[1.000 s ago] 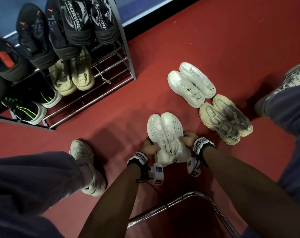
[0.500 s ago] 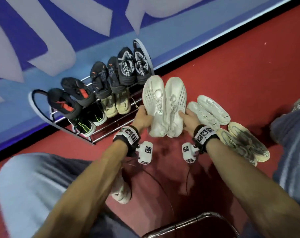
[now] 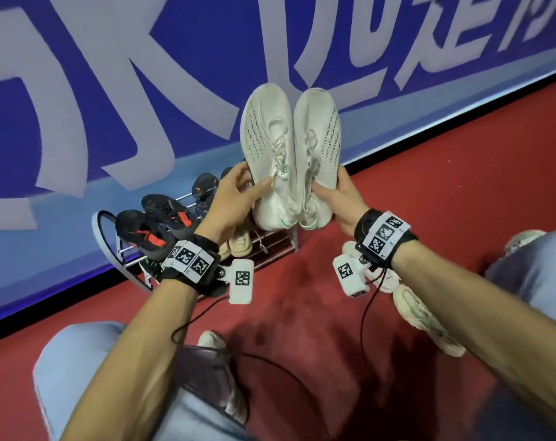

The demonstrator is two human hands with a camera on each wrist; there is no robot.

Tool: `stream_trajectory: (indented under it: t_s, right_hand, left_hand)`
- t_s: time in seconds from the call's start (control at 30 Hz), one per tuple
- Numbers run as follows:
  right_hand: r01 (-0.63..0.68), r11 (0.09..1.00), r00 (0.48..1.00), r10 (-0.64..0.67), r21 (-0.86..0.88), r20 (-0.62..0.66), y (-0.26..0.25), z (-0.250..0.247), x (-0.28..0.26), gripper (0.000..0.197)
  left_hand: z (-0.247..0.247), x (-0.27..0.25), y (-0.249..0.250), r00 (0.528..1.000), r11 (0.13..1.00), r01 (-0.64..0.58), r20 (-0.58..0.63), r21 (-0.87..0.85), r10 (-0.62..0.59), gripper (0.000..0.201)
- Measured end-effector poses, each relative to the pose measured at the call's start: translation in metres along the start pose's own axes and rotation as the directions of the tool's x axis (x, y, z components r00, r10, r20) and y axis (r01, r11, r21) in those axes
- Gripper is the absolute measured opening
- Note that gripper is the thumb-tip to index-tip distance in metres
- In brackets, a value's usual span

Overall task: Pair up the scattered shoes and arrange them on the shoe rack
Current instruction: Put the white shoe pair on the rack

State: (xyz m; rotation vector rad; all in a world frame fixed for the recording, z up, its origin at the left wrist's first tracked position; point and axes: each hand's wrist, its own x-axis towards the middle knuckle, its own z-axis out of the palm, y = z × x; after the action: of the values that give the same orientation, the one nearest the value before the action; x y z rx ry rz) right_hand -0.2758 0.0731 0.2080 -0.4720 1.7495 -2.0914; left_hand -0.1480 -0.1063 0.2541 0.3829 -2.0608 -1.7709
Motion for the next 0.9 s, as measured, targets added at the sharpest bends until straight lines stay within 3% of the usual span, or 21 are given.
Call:
stream_trajectory:
  t_s: [0.23,0.43,0.6,0.77,0.9]
  right_hand:
    - [0.087,0.977,0.995,-0.075,-0.193,0.069,-0.072,0.029,0.008,0.065]
    - [0.077,0.966,0.989,-0.042,-0.247,0.142,-0.076,0.039,0.026,0.064]
    - [0.018,0.985,0.986,0.012,-0.172,0.169,-0.047,0.055,0.031,0.058]
    - [-0.109,0.994,0.977,0.106,0.003,0.185,0.026,0.076,0.039,0.058]
    - [-0.162,0.987,0.943,0.161,-0.021,0.29,0.059,0.115,0.049,0.058]
  left_hand:
    - [-0.015,-0.009,0.029,0.994,0.996,-0.052,-0.1,-0.07,0.044,0.043]
    - [-0.025,-0.006,0.025,0.989,0.998,-0.032,-0.144,-0.059,0.023,0.042]
    - [-0.038,-0.017,0.01,0.984,0.996,0.043,-0.169,-0.084,-0.057,0.035]
    - [-0.065,-0.022,-0.011,0.972,0.991,0.133,-0.197,-0.011,-0.132,0.032]
    - [-0.103,-0.03,-0.035,0.928,0.966,0.259,-0.27,-0.031,-0.257,0.039]
